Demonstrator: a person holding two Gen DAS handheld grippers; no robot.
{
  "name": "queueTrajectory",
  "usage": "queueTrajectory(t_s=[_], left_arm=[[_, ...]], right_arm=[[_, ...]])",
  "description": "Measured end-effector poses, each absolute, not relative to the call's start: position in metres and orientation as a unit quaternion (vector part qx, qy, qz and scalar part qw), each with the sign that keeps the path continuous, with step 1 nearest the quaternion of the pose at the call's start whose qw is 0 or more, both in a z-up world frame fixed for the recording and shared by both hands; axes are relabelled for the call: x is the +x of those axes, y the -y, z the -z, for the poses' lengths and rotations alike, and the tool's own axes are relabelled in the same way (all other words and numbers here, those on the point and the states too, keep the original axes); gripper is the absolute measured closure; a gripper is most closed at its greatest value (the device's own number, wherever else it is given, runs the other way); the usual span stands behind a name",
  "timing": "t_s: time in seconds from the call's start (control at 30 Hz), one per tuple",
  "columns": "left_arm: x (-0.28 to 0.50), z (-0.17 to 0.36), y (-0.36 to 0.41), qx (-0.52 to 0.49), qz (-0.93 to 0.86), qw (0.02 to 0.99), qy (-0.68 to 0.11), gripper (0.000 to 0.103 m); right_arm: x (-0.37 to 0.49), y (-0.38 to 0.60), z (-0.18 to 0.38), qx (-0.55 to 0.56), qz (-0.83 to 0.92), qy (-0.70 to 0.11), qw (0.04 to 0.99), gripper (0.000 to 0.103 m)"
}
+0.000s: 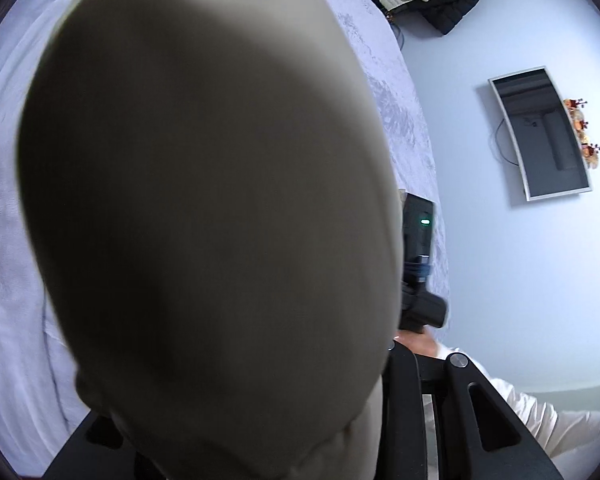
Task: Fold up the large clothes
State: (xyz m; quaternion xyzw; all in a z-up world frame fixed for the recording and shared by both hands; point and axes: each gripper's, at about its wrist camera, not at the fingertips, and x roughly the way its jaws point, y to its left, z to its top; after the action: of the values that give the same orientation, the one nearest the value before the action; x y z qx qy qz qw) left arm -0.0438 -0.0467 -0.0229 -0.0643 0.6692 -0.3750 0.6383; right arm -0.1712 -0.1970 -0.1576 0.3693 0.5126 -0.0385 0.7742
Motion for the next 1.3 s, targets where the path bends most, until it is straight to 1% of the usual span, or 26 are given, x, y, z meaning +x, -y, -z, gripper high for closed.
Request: queueTrajectory(t_s=[0.03, 0.17, 0.27, 0.33, 0.4, 0.43, 0.47, 0.5, 0.57, 0.7, 0.73, 0.77, 0.8, 0.9, 0.97, 1.0, 1.03, 1.07, 1.1, 1.13, 1.2, 1.3], left_arm=[[-0.048, 0.020, 0.059, -0.060, 0.369, 0.640, -0.671, 0.068], [-0.060, 0.012, 0.110, -0.032, 0.361, 0.642, -0.676, 0.067], [-0.065, 0.007, 0.143, -0.007, 0.362, 0.639, -0.679, 0.067], [-0.068, 0.006, 0.161, 0.002, 0.366, 0.635, -0.681, 0.065], [-0.072, 0.007, 0.179, 0.005, 0.373, 0.628, -0.683, 0.051], [-0.074, 0.009, 0.188, 0.005, 0.377, 0.622, -0.686, 0.049], [-0.078, 0.011, 0.198, 0.006, 0.383, 0.615, -0.690, 0.043], [-0.081, 0.015, 0.208, 0.004, 0.394, 0.604, -0.693, 0.033], [-0.094, 0.023, 0.227, 0.002, 0.421, 0.583, -0.695, 0.025], [-0.108, 0.051, 0.254, 0.011, 0.479, 0.554, -0.681, 0.025], [-0.111, 0.059, 0.259, 0.013, 0.483, 0.554, -0.678, 0.023], [-0.115, 0.072, 0.265, 0.012, 0.486, 0.553, -0.676, 0.015], [-0.115, 0.073, 0.260, 0.010, 0.488, 0.556, -0.672, 0.013], [-0.132, 0.075, 0.275, 0.025, 0.478, 0.577, -0.662, 0.013], [-0.129, 0.075, 0.272, 0.037, 0.472, 0.587, -0.657, 0.013], [-0.130, 0.073, 0.273, 0.045, 0.470, 0.591, -0.654, 0.013], [-0.126, 0.075, 0.263, 0.053, 0.468, 0.596, -0.651, 0.013], [-0.131, 0.078, 0.282, 0.056, 0.466, 0.602, -0.646, 0.013], [-0.139, 0.078, 0.288, 0.060, 0.464, 0.606, -0.643, 0.013], [-0.143, 0.083, 0.296, 0.062, 0.462, 0.609, -0.642, 0.013], [-0.137, 0.084, 0.317, 0.059, 0.458, 0.615, -0.639, 0.013], [-0.133, 0.074, 0.315, 0.049, 0.458, 0.625, -0.630, 0.013]], right_arm=[[-0.170, 0.200, 0.161, 0.374, 0.034, -0.513, 0.772, 0.101], [-0.167, 0.212, 0.174, 0.408, 0.014, -0.511, 0.756, 0.102], [-0.177, 0.226, 0.168, 0.425, 0.003, -0.506, 0.751, 0.102], [-0.195, 0.241, 0.158, 0.436, -0.002, -0.493, 0.753, 0.102], [-0.220, 0.257, 0.148, 0.446, -0.002, -0.480, 0.756, 0.102], [-0.233, 0.266, 0.144, 0.449, 0.003, -0.474, 0.757, 0.102], [-0.246, 0.274, 0.141, 0.452, 0.008, -0.469, 0.759, 0.101], [-0.260, 0.282, 0.139, 0.456, 0.013, -0.465, 0.759, 0.101], [-0.287, 0.296, 0.137, 0.466, 0.025, -0.456, 0.758, 0.101], [-0.332, 0.322, 0.142, 0.486, 0.057, -0.444, 0.751, 0.101], [-0.341, 0.326, 0.145, 0.491, 0.064, -0.443, 0.747, 0.101], [-0.350, 0.331, 0.147, 0.498, 0.070, -0.441, 0.744, 0.101], [-0.359, 0.335, 0.148, 0.505, 0.076, -0.439, 0.739, 0.100], [-0.388, 0.347, 0.143, 0.519, 0.100, -0.429, 0.733, 0.099], [-0.407, 0.353, 0.129, 0.525, 0.110, -0.414, 0.735, 0.099], [-0.416, 0.355, 0.119, 0.527, 0.107, -0.403, 0.741, 0.093], [-0.422, 0.355, 0.107, 0.525, 0.103, -0.392, 0.748, 0.069], [-0.429, 0.355, 0.096, 0.520, 0.101, -0.382, 0.757, 0.049], [-0.434, 0.352, 0.082, 0.515, 0.094, -0.369, 0.768, 0.017], [-0.440, 0.349, 0.072, 0.513, 0.079, -0.359, 0.776, 0.014], [-0.437, 0.339, 0.059, 0.512, 0.031, -0.362, 0.779, 0.014], [-0.424, 0.320, 0.061, 0.500, -0.020, -0.392, 0.772, 0.014]])
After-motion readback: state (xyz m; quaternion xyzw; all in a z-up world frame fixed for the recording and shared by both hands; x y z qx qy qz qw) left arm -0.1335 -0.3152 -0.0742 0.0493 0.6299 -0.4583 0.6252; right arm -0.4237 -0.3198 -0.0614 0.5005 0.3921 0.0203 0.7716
